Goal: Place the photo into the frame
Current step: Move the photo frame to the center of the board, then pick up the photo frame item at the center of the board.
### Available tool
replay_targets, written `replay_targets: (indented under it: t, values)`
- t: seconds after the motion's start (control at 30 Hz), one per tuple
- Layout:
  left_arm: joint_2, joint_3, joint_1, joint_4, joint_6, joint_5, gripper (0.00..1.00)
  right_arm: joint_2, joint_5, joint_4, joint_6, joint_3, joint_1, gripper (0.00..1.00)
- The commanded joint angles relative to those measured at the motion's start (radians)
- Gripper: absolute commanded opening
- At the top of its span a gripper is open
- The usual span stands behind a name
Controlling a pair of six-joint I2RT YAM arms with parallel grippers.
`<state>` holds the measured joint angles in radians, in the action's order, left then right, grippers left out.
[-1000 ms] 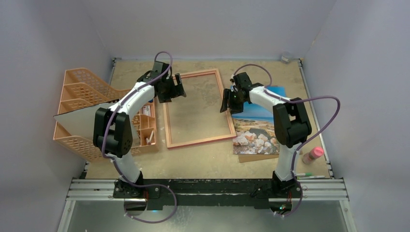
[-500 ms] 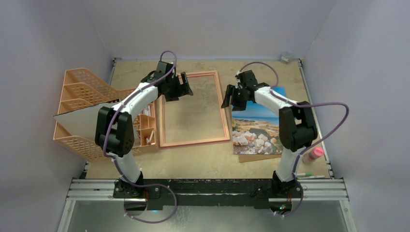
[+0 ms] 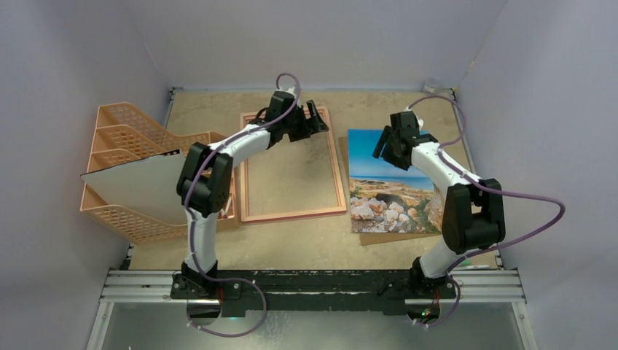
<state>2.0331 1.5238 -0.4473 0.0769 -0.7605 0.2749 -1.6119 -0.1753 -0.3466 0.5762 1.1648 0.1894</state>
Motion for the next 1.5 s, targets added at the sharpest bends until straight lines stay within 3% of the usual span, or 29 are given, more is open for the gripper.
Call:
replay_targets:
  t: [0.0,0.17,0.33,0.5,0.7,1.1,1.3,1.47]
  values:
    - [0.115,0.173,-0.048,-0.154,-0.052,0.012,0.78,0.028,-0.054,-0.064,0.038,-0.081,-0.011,0.71]
    - [0.260,0.361,-0.100,-0.130,-0.077,-0.035,0.71,0.021,0.013,-0.051,0.026,-0.132,-0.018,0.61]
    - [0.370,0.482,-0.127,-0.007,-0.156,-0.144,0.70,-0.020,0.020,-0.066,0.020,-0.140,-0.025,0.59]
    - [0.429,0.516,-0.153,-0.030,-0.161,-0.193,0.72,-0.052,0.033,-0.053,0.027,-0.162,-0.030,0.59]
    - [0.471,0.563,-0.198,-0.011,-0.097,-0.365,0.75,-0.081,0.060,-0.034,0.023,-0.177,-0.031,0.59]
    - [0.536,0.607,-0.208,0.088,-0.076,-0.473,0.74,-0.100,0.081,-0.014,0.008,-0.221,-0.032,0.57]
    - [0.588,0.658,-0.208,0.105,-0.063,-0.408,0.74,-0.101,0.085,-0.009,0.002,-0.232,-0.033,0.57]
    - [0.654,0.731,-0.174,0.182,-0.148,-0.224,0.72,-0.101,0.091,-0.004,0.001,-0.238,-0.033,0.57]
